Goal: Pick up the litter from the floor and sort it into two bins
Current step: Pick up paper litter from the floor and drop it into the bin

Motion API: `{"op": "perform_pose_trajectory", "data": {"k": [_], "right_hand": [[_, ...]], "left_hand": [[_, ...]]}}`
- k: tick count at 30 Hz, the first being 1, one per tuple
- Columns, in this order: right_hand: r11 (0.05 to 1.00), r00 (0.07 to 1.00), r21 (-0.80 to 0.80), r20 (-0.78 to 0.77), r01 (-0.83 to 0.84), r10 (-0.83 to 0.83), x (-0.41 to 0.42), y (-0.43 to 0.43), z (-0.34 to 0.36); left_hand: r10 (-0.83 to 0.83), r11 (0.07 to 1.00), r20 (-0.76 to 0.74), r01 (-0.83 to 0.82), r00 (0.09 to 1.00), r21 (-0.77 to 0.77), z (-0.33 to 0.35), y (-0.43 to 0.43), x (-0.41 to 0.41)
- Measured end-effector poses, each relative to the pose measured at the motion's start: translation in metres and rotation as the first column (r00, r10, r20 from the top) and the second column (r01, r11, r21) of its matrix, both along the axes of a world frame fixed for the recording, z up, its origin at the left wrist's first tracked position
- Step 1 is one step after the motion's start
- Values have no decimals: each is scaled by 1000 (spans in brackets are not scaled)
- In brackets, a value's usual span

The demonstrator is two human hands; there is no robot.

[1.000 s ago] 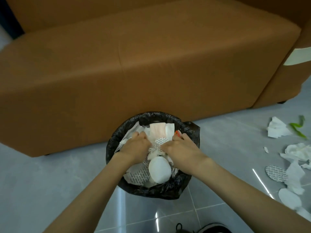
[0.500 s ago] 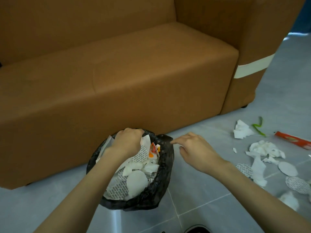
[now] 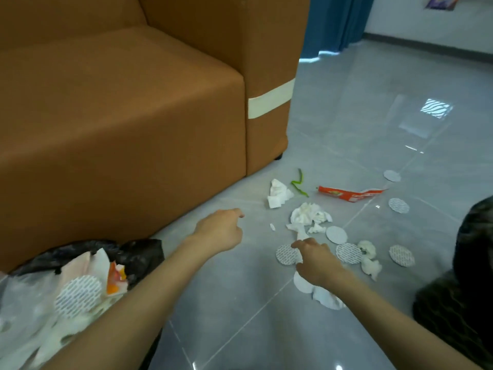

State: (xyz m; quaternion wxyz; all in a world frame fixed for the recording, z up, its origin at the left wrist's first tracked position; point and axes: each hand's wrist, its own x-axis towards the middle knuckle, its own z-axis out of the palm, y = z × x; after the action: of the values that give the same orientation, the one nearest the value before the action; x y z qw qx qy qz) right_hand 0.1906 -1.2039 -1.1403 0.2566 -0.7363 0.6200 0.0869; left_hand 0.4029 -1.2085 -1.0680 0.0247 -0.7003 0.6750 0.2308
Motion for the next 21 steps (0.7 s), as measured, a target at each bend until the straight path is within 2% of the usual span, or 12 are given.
{"op": "perform_pose_trajectory", "data": {"k": [6, 8, 11, 15, 21], "right_hand": [[942, 967, 224, -110, 249, -230, -58, 4, -56], [925, 955, 237, -60, 296, -290, -64, 11, -74], [934, 942, 171, 62, 314, -329, -62, 20, -92], [983, 974, 9, 130, 184, -184, -54, 30, -103], [996, 975, -51, 205, -76, 85, -52, 43, -116]], "left_hand": [[-147, 983, -30, 149, 989, 107, -70, -20, -69], [-177, 971, -68, 186, 982, 152, -92, -17, -82], [-211, 957, -83, 223, 974, 186, -117, -10, -93], [-261, 947, -47, 266, 964, 183, -135, -9, -100], [-380, 908, 28, 366, 925, 205, -147, -18, -108]]}}
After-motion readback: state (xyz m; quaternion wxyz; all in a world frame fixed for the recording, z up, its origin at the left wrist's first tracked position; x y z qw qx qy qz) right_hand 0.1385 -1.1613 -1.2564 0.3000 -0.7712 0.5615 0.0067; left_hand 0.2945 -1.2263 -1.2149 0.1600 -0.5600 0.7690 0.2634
